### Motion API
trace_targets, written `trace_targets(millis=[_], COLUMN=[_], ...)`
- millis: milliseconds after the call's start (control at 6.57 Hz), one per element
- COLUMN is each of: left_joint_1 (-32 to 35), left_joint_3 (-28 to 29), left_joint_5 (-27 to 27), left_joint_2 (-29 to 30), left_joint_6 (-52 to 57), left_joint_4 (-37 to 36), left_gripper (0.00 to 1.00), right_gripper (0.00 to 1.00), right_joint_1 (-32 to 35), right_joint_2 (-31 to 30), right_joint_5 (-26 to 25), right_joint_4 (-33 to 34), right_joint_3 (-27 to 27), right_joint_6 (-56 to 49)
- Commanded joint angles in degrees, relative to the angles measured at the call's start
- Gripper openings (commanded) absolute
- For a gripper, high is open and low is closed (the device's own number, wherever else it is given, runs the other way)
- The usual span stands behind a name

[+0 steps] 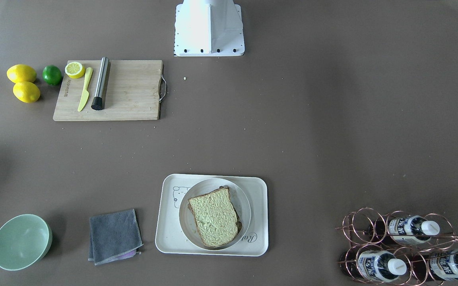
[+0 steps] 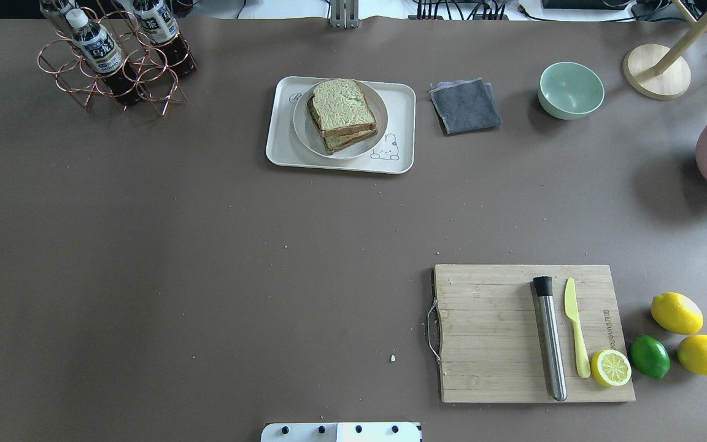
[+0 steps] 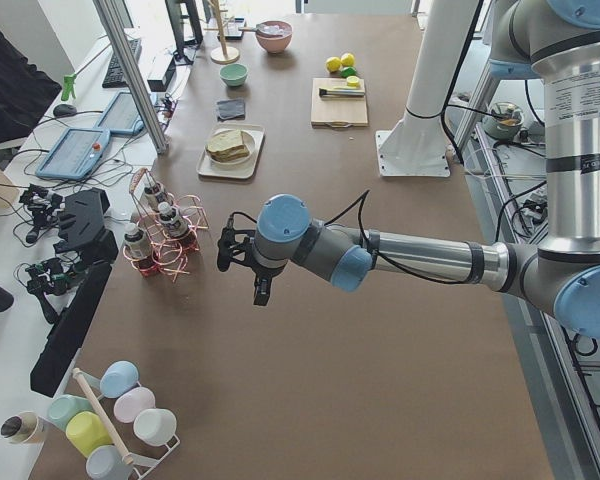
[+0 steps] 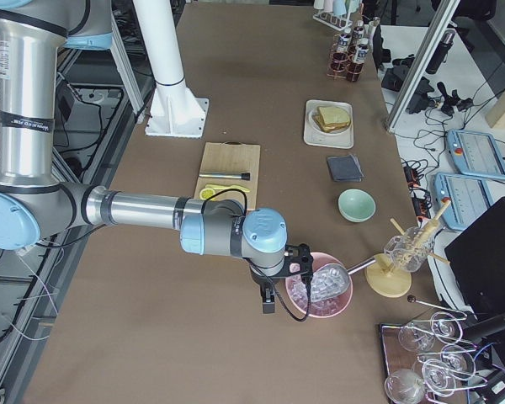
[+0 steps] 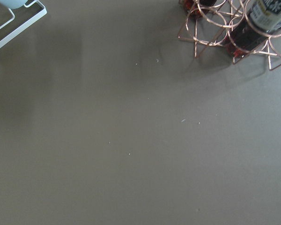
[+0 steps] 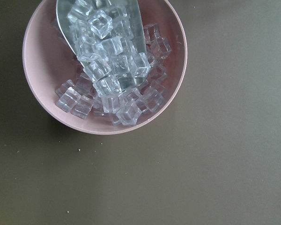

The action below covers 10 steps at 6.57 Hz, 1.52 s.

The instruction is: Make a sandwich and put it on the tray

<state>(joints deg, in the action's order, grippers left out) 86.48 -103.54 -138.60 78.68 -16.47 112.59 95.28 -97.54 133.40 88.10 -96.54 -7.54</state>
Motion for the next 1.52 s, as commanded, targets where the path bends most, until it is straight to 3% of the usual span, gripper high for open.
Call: trace_targets(millis=[0, 152, 457, 1370], left_joint_1=[0.4, 0.4, 0.9, 1.1], left_joint_3=[-0.2, -0.2, -6.2, -5.3], left_joint_5=[5.1, 5.5, 5.6, 5.7], left_joint_2=[-2.6, -2.7, -1.5, -1.6], left_joint_6=[4.6, 5.5, 5.6, 10.0], left_joint_4=[0.0, -0.2, -11.5, -12.1], left_gripper=[0.97, 0.97, 0.97, 0.97], right_gripper=[1.0, 1.0, 1.0, 1.0], right_joint_1=[-0.3, -0.4, -0.6, -1.8], right_joint_2=[0.2, 0.2, 0.2, 0.3], right_joint_5=[0.5, 0.4, 0.4, 0.3], right_joint_4=[0.0, 0.0, 0.0, -0.1], right_joint_3=[-1.1, -1.4, -1.5, -1.9], right_joint_6=[1.5, 1.6, 1.7, 3.8])
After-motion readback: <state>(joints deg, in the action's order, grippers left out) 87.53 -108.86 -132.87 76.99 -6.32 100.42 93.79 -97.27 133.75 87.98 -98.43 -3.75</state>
